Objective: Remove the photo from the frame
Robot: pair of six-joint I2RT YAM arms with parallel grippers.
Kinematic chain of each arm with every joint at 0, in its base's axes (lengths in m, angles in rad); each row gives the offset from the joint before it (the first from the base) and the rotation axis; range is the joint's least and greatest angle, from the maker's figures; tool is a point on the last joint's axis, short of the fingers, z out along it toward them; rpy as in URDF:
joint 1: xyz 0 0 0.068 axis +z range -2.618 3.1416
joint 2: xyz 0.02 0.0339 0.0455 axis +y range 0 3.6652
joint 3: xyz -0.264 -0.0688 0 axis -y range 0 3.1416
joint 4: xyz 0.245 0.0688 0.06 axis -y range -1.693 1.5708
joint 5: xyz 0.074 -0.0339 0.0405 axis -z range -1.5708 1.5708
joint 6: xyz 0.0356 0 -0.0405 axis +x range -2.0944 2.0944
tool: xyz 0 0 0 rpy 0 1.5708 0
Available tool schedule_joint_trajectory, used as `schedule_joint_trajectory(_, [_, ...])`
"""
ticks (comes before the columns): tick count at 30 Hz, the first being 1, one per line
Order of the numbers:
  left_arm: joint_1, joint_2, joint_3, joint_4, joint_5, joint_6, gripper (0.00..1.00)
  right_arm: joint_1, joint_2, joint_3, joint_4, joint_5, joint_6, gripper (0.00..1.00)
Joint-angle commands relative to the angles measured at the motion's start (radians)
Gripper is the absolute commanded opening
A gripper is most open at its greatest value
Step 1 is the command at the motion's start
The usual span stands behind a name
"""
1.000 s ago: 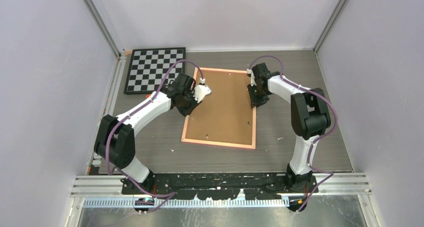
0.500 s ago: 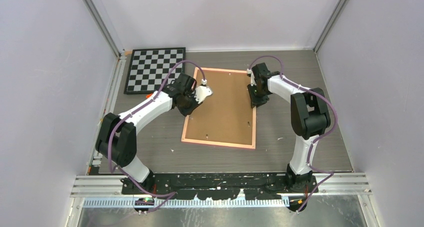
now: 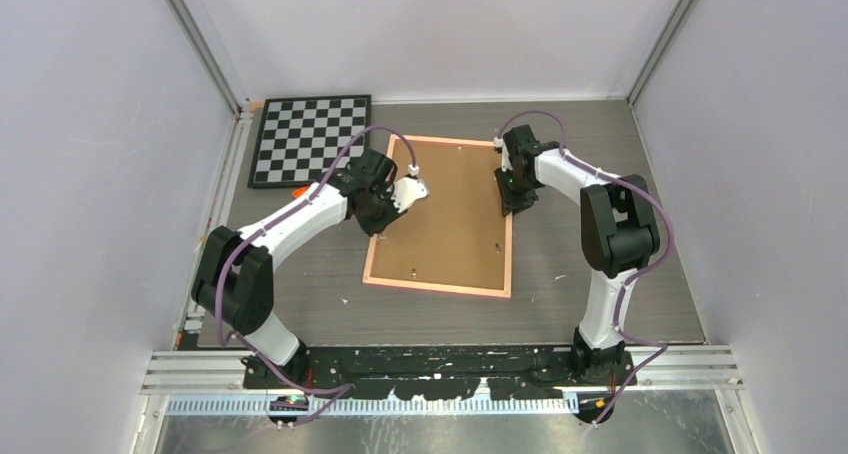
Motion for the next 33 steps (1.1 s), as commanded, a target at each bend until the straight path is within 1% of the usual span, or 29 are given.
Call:
schedule_joint_trajectory(1, [-0.023,-0.016,0.004,-0.079,0.071,-0.007,0.0,0.009,0.09,-0.026,0.043,0.031,-0.011,0.01])
schedule_joint_trajectory(8, [-0.023,-0.005,0.0,-0.048,0.105,-0.059,0.0,0.009,0.094,-0.028,0.042,0.031,-0.005,0.01])
schedule_joint_trajectory(20, [-0.023,0.017,0.003,-0.048,0.197,-0.123,0.0,0.009,0.098,-0.027,0.043,0.031,-0.001,0.01])
schedule_joint_trajectory(25, [-0.023,0.03,-0.013,-0.009,0.191,-0.149,0.0,0.008,0.101,-0.028,0.042,0.031,-0.001,0.01])
schedule_joint_trajectory(27, [-0.023,0.037,-0.018,0.009,0.189,-0.161,0.0,0.009,0.102,-0.025,0.042,0.063,0.0,0.01])
schedule_joint_trajectory(33, [-0.023,0.053,-0.017,0.045,0.164,-0.186,0.0,0.009,0.104,-0.024,0.041,0.062,0.0,0.01])
